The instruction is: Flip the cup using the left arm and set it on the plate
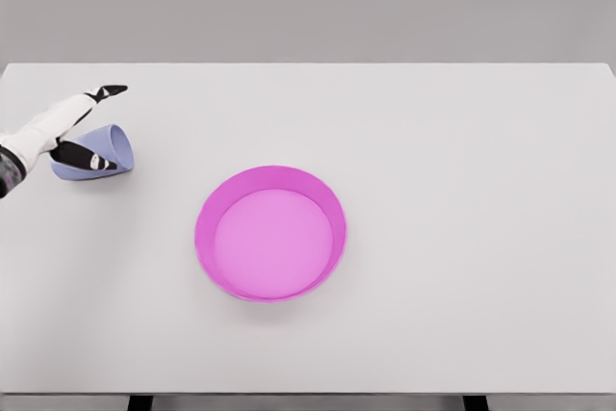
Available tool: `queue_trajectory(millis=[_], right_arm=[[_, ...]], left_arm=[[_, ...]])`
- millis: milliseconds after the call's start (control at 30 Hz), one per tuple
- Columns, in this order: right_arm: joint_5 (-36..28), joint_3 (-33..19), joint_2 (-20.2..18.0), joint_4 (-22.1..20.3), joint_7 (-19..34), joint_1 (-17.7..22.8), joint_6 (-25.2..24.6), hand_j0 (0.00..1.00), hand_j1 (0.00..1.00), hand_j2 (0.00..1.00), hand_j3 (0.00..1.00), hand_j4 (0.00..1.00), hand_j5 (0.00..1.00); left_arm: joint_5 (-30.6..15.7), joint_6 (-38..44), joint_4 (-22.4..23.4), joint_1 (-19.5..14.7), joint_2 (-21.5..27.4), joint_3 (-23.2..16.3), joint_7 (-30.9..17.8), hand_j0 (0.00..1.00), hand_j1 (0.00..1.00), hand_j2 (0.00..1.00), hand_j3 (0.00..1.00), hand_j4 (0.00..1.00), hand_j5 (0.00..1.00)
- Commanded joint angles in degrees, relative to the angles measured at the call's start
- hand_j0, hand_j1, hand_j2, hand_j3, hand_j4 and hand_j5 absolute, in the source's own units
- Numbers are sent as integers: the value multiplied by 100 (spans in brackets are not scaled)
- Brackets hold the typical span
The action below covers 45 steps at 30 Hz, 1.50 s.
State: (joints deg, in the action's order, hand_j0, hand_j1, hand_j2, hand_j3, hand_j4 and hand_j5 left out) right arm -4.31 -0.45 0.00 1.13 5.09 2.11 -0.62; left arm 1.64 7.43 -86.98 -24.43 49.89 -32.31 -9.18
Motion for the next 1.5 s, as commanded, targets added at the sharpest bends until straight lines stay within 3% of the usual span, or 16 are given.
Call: queue_trajectory(millis=[0, 233, 733, 967, 1467], right_arm=[[1, 1, 0, 1, 0, 0, 0, 100, 100, 100, 100, 100, 100], [1, 1, 0, 1, 0, 0, 0, 100, 100, 100, 100, 100, 100], [1, 1, 0, 1, 0, 0, 0, 100, 100, 100, 100, 100, 100], [1, 1, 0, 1, 0, 0, 0, 100, 100, 100, 100, 100, 100], [1, 1, 0, 1, 0, 0, 0, 100, 100, 100, 100, 100, 100]], left_arm=[[29, 4, 111, -17, -14, -92, -5, 100, 100, 100, 100, 100, 100], [337, 180, 172, -26, -14, -162, -5, 100, 100, 100, 100, 100, 100], [354, 206, 269, -35, -41, -267, -5, 100, 100, 100, 100, 100, 100], [688, 206, 296, -35, -50, -276, -5, 100, 100, 100, 100, 100, 100], [706, 206, 489, -62, -225, -320, -5, 100, 100, 100, 100, 100, 100]])
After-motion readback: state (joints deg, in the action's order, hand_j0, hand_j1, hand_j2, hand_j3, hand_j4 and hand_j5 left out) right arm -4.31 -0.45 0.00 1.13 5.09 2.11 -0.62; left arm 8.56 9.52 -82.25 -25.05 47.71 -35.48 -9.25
